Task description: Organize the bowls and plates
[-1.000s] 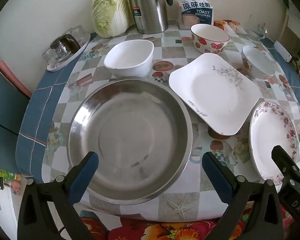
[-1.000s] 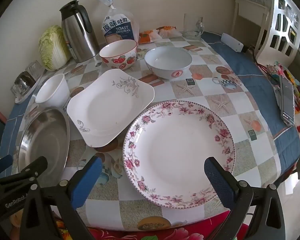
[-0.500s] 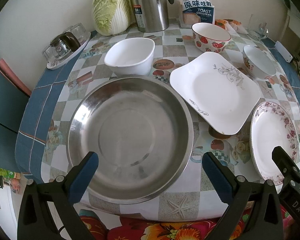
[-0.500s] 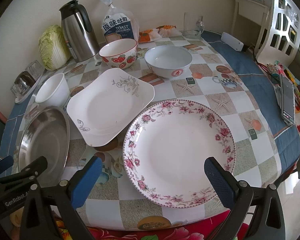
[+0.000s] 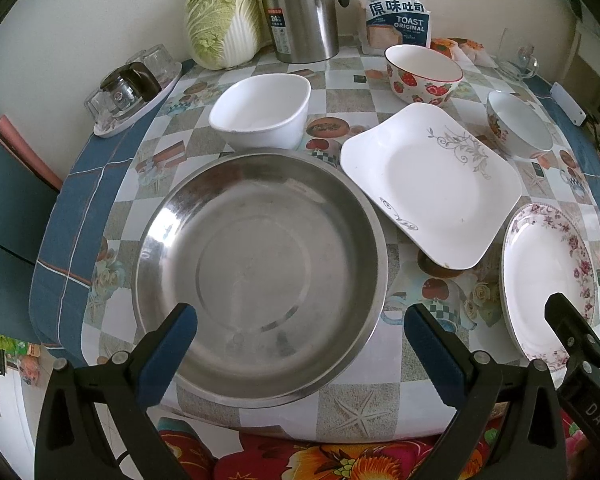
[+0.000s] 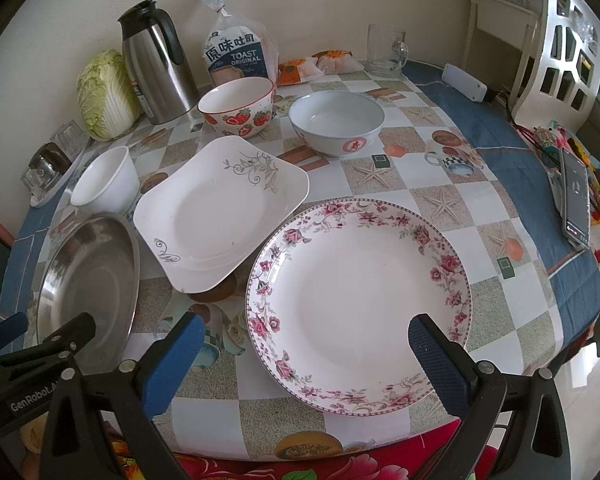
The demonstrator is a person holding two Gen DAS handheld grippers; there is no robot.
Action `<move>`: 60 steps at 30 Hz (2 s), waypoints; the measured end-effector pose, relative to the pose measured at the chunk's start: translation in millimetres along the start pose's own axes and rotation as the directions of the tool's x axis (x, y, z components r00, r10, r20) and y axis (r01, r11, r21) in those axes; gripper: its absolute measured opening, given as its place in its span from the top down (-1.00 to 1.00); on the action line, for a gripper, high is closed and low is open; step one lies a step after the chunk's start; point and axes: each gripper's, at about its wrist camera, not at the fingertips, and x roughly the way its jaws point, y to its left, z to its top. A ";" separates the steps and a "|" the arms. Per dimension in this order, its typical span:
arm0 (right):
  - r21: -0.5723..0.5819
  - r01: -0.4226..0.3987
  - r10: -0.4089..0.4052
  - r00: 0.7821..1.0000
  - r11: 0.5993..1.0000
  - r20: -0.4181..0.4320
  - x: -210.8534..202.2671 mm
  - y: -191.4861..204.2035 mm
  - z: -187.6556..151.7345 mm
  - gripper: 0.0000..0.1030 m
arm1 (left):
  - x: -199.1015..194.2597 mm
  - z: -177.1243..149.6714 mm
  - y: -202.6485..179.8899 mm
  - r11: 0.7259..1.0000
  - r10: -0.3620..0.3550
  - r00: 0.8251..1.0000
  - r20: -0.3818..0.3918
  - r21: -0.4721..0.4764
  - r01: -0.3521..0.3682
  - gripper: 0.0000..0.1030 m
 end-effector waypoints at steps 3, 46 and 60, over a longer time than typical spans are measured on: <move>0.000 0.000 0.000 1.000 1.000 0.000 0.0 0.0 0.0 -1.00 | -0.1 -0.2 0.1 1.000 -0.002 1.000 0.004 -0.001 0.002 -1.00; -0.159 -0.191 0.189 0.982 0.969 -0.027 18.5 79.2 8.2 -1.00 | 16.2 -6.6 152.7 0.821 -0.065 0.976 0.210 -0.545 0.172 -1.00; -0.197 -0.274 0.249 0.958 0.941 -0.144 54.5 112.5 7.5 -1.00 | 39.9 -0.3 158.3 0.833 -0.070 0.984 0.163 -0.533 0.148 -1.00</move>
